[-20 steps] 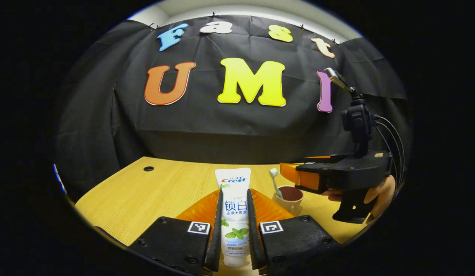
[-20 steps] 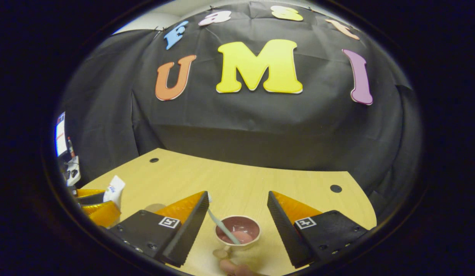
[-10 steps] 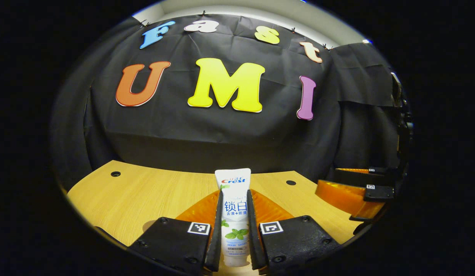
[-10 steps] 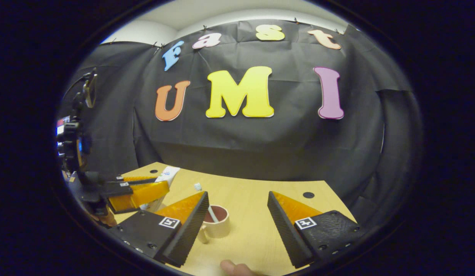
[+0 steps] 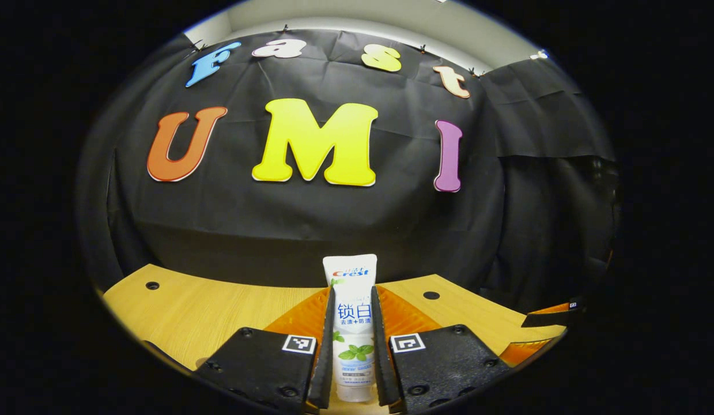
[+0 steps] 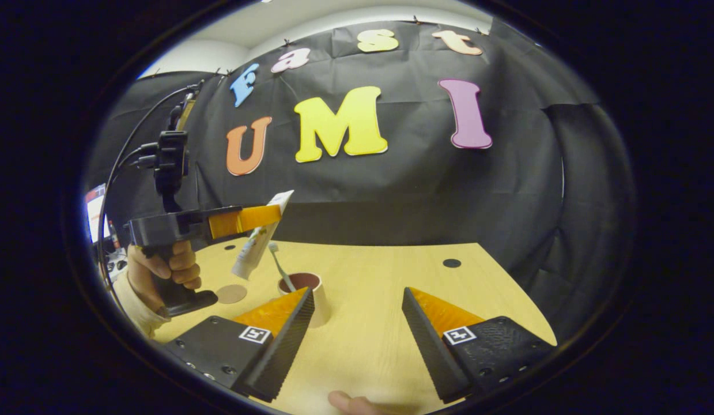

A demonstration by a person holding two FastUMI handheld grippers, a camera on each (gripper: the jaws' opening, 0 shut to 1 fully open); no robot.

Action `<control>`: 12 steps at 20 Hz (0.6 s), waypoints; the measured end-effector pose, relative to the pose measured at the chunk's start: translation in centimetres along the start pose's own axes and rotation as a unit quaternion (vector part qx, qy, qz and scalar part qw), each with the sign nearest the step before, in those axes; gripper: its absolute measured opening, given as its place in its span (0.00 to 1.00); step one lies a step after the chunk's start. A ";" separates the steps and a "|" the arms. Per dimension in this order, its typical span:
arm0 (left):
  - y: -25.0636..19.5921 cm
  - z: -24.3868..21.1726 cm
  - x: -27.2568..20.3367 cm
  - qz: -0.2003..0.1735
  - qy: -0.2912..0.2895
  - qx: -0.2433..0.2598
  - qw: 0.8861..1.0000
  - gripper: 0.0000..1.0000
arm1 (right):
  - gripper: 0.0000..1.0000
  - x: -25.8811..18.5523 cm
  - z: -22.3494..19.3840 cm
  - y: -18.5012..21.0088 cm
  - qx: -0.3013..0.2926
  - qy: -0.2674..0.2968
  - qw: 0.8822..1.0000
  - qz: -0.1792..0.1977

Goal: Put the toothbrush and toothpaste on the desktop into the cup, then pick up the cup and place it on the coaster on the desktop.

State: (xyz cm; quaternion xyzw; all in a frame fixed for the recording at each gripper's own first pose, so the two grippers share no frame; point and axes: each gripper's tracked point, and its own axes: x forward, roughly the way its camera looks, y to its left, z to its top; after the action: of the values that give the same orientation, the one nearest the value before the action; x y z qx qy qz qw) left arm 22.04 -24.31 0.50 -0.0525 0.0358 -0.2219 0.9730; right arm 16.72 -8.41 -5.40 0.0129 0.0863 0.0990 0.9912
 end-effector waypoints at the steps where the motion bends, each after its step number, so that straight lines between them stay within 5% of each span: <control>1: -0.4 -0.2 0.7 0.000 0.001 0.004 1.000 0.33 | 0.92 0.1 0.1 -0.3 0.002 -0.001 1.000 0.001; 12: -1.1 -3.4 4.5 -0.018 0.007 -0.002 1.000 0.35 | 0.92 1.0 -0.5 -2.1 0.019 0.002 1.000 -0.001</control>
State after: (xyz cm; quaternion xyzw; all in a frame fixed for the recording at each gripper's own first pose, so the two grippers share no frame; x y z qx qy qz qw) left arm 25.26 -27.51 -2.96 -0.0536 0.0420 -0.2393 0.9686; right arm 17.99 -10.32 -6.18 0.0317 0.0904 0.0962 0.9907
